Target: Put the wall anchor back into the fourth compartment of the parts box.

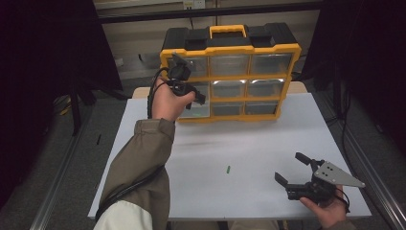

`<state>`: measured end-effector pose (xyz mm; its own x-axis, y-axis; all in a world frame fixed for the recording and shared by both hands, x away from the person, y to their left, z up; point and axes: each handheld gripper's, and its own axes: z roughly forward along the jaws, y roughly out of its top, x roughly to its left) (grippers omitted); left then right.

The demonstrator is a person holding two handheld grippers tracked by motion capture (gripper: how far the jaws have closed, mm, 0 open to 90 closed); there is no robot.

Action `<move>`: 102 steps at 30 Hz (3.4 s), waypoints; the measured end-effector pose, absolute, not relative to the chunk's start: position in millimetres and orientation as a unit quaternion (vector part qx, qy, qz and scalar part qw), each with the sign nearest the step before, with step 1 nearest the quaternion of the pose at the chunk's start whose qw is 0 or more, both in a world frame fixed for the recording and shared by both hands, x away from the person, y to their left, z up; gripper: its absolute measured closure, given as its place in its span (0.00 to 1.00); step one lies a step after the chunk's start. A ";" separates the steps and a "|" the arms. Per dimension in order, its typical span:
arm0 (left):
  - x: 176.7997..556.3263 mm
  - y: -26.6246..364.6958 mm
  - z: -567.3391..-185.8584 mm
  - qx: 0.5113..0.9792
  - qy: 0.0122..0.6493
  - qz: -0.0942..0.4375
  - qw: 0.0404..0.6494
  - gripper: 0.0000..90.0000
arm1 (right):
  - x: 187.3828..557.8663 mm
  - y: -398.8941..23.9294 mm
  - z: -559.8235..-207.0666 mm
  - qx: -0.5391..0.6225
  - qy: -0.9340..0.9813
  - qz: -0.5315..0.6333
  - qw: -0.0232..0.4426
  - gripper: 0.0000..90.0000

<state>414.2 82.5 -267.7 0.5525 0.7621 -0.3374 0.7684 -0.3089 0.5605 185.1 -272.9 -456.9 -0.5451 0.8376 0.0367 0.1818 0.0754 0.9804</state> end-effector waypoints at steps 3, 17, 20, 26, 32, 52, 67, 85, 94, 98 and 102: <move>415.4 83.8 -267.1 0.807 0.476 -0.001 0.349 0.94 | 185.2 -272.8 -457.0 0.379 0.672 0.566 0.290 0.02; 421.7 86.0 -264.2 0.800 0.488 0.010 0.349 0.95 | 185.0 -273.5 -456.9 0.379 0.672 0.566 0.290 0.02; 423.5 87.4 -264.5 0.799 0.490 0.010 0.348 0.94 | 185.0 -273.3 -456.8 0.379 0.672 0.566 0.290 0.02; 428.5 90.9 -266.5 0.798 0.494 0.018 0.343 0.94 | 184.9 -273.3 -456.8 0.378 0.672 0.567 0.290 0.02; 434.0 91.9 -271.2 0.788 0.511 0.030 0.342 0.94 | 184.5 -273.3 -456.7 0.379 0.672 0.566 0.290 0.02; 443.8 96.8 -279.8 0.787 0.517 0.077 0.328 0.94 | 184.3 -273.7 -457.0 0.381 0.670 0.567 0.291 0.02; 438.0 99.0 -276.7 0.790 0.504 0.061 0.345 0.86 | 184.3 -273.3 -457.2 0.380 0.671 0.568 0.288 0.02; 420.9 89.6 -273.7 0.802 0.465 0.027 0.373 0.69 | 184.5 -272.8 -457.4 0.379 0.672 0.567 0.290 0.02; 414.1 84.7 -277.1 0.811 0.449 0.019 0.375 0.61 | 184.6 -272.9 -457.4 0.378 0.674 0.566 0.289 0.02; 410.6 82.3 -279.2 0.813 0.443 0.019 0.379 0.58 | 184.4 -272.8 -457.4 0.379 0.674 0.565 0.288 0.02; 407.7 80.5 -280.3 0.815 0.436 0.016 0.382 0.55 | 184.3 -272.6 -457.4 0.381 0.674 0.564 0.288 0.02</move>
<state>407.7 80.5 -280.3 0.6192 0.7231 -0.3062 0.6981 -0.3283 0.6363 184.3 -272.6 -457.4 -0.5448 0.8375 0.0416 0.1886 0.0741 0.9793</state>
